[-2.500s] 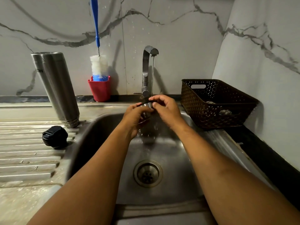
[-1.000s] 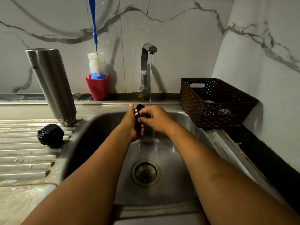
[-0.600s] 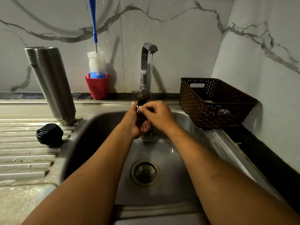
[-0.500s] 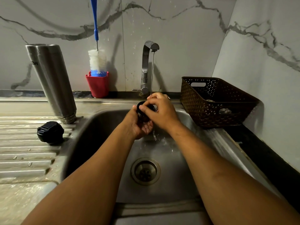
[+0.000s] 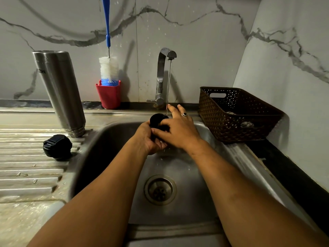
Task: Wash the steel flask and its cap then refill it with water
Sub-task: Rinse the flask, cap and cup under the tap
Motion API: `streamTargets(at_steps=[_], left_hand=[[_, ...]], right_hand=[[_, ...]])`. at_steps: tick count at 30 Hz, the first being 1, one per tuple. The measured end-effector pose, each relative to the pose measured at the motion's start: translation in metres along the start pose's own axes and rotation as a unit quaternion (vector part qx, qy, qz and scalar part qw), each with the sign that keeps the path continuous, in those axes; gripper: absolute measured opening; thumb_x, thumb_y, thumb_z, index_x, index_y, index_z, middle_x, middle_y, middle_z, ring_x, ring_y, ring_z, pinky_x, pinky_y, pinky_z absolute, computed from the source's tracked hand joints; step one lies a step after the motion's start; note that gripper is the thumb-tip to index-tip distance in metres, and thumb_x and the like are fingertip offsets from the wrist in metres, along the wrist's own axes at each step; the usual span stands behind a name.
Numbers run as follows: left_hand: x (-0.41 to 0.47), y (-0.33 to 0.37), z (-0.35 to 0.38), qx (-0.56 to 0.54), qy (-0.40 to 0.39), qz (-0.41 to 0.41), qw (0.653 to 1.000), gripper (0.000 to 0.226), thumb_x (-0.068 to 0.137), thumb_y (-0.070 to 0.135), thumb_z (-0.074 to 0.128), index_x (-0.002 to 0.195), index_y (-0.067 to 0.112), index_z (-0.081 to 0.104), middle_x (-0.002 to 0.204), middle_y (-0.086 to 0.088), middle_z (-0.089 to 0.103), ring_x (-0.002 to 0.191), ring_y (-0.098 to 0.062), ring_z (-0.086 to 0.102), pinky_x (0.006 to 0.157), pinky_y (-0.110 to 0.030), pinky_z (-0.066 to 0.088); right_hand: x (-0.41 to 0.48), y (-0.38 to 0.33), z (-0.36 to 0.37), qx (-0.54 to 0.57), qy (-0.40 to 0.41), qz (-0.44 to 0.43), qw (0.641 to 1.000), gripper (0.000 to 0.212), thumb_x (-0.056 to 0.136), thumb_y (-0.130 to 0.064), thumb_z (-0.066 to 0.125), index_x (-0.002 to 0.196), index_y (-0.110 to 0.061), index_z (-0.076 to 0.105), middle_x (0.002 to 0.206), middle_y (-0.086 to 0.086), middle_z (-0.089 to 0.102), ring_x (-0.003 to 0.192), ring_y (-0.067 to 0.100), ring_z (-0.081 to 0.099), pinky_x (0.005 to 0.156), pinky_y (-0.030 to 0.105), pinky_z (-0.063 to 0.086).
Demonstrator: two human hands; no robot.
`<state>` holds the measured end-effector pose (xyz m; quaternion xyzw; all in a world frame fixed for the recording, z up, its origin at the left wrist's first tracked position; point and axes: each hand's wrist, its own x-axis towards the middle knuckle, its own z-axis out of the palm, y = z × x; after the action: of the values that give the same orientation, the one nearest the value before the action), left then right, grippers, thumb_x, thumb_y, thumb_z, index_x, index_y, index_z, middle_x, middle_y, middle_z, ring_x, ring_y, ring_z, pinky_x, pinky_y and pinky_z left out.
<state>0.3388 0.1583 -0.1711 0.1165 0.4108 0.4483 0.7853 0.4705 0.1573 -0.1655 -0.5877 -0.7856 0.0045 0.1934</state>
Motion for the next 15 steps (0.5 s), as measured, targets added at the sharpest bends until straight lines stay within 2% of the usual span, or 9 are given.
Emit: streamTargets(at_steps=[2, 3, 5, 7, 8, 10, 12, 13, 15], left_hand=[[0.004, -0.003, 0.0, 0.007, 0.009, 0.0, 1.0, 0.05, 0.102, 0.05, 0.051, 0.126, 0.009, 0.067, 0.101, -0.011, 0.077, 0.083, -0.025, 0.075, 0.065, -0.033, 0.062], [0.003, -0.003, 0.0, 0.016, 0.009, 0.001, 1.0, 0.051, 0.103, 0.052, 0.05, 0.122, 0.009, 0.067, 0.094, -0.012, 0.078, 0.075, -0.026, 0.076, 0.06, -0.033, 0.062], [-0.001, -0.003, -0.002, 0.042, 0.009, 0.001, 0.999, 0.05, 0.104, 0.054, 0.046, 0.111, 0.009, 0.069, 0.078, -0.011, 0.076, 0.058, -0.025, 0.074, 0.048, -0.03, 0.058], [-0.005, -0.002, -0.003, 0.061, 0.012, -0.006, 0.998, 0.049, 0.104, 0.053, 0.046, 0.104, 0.01, 0.069, 0.073, -0.007, 0.073, 0.051, -0.021, 0.069, 0.042, -0.026, 0.053], [-0.005, -0.002, -0.003, 0.063, 0.014, -0.01, 0.998, 0.049, 0.104, 0.053, 0.046, 0.103, 0.01, 0.069, 0.073, -0.006, 0.072, 0.05, -0.02, 0.067, 0.042, -0.025, 0.052], [-0.005, -0.003, -0.002, 0.061, 0.023, -0.012, 0.998, 0.05, 0.103, 0.054, 0.045, 0.105, 0.01, 0.069, 0.075, -0.006, 0.071, 0.054, -0.017, 0.065, 0.044, -0.022, 0.052], [-0.003, -0.005, -0.001, 0.057, 0.035, -0.01, 0.998, 0.05, 0.103, 0.055, 0.046, 0.109, 0.011, 0.07, 0.077, -0.005, 0.07, 0.059, -0.016, 0.065, 0.046, -0.023, 0.052], [-0.002, -0.006, 0.0, 0.056, 0.039, -0.009, 0.998, 0.05, 0.103, 0.055, 0.047, 0.11, 0.011, 0.07, 0.077, -0.005, 0.071, 0.058, -0.016, 0.066, 0.046, -0.024, 0.052], [-0.001, -0.008, -0.001, 0.05, 0.038, -0.004, 0.998, 0.053, 0.103, 0.056, 0.048, 0.114, 0.01, 0.071, 0.081, -0.007, 0.074, 0.062, -0.019, 0.07, 0.05, -0.027, 0.056]], right_hand=[[0.0, -0.002, -0.001, 0.006, -0.001, -0.007, 1.0, 0.039, 0.09, -0.066, 0.061, 0.098, -0.031, 0.077, 0.167, 0.003, 0.026, 0.156, 0.032, 0.01, 0.123, 0.056, 0.023], [0.0, -0.002, 0.0, 0.02, -0.009, -0.025, 0.999, 0.034, 0.092, -0.06, 0.063, 0.1, -0.03, 0.078, 0.168, 0.002, 0.026, 0.156, 0.031, 0.011, 0.122, 0.057, 0.025], [0.001, -0.002, 0.004, 0.038, -0.038, -0.056, 0.997, 0.03, 0.097, -0.051, 0.062, 0.116, -0.032, 0.075, 0.172, -0.001, 0.014, 0.157, 0.029, 0.006, 0.123, 0.057, 0.025], [0.0, 0.0, 0.007, 0.04, -0.061, -0.038, 0.997, 0.039, 0.097, -0.056, 0.058, 0.129, -0.036, 0.067, 0.173, -0.001, 0.002, 0.158, 0.032, 0.002, 0.123, 0.058, 0.024], [-0.001, 0.001, 0.006, 0.042, -0.062, -0.015, 0.997, 0.043, 0.095, -0.062, 0.058, 0.13, -0.037, 0.066, 0.173, 0.0, 0.003, 0.158, 0.034, 0.005, 0.122, 0.058, 0.026], [-0.003, 0.002, 0.004, 0.032, -0.04, 0.015, 0.999, 0.044, 0.09, -0.067, 0.061, 0.116, -0.034, 0.072, 0.17, 0.004, 0.019, 0.154, 0.034, 0.02, 0.117, 0.054, 0.035], [-0.004, -0.001, 0.004, 0.008, -0.008, 0.002, 1.0, 0.038, 0.09, -0.062, 0.066, 0.098, -0.027, 0.075, 0.154, 0.005, 0.045, 0.138, 0.029, 0.043, 0.103, 0.042, 0.046], [-0.004, -0.002, 0.005, 0.016, -0.002, -0.014, 1.0, 0.033, 0.091, -0.056, 0.068, 0.096, -0.024, 0.076, 0.146, 0.004, 0.05, 0.13, 0.026, 0.049, 0.096, 0.038, 0.048], [-0.003, -0.003, 0.01, 0.074, -0.014, -0.03, 0.997, 0.024, 0.094, -0.042, 0.07, 0.104, -0.021, 0.077, 0.149, 0.003, 0.047, 0.132, 0.026, 0.047, 0.101, 0.04, 0.048]])
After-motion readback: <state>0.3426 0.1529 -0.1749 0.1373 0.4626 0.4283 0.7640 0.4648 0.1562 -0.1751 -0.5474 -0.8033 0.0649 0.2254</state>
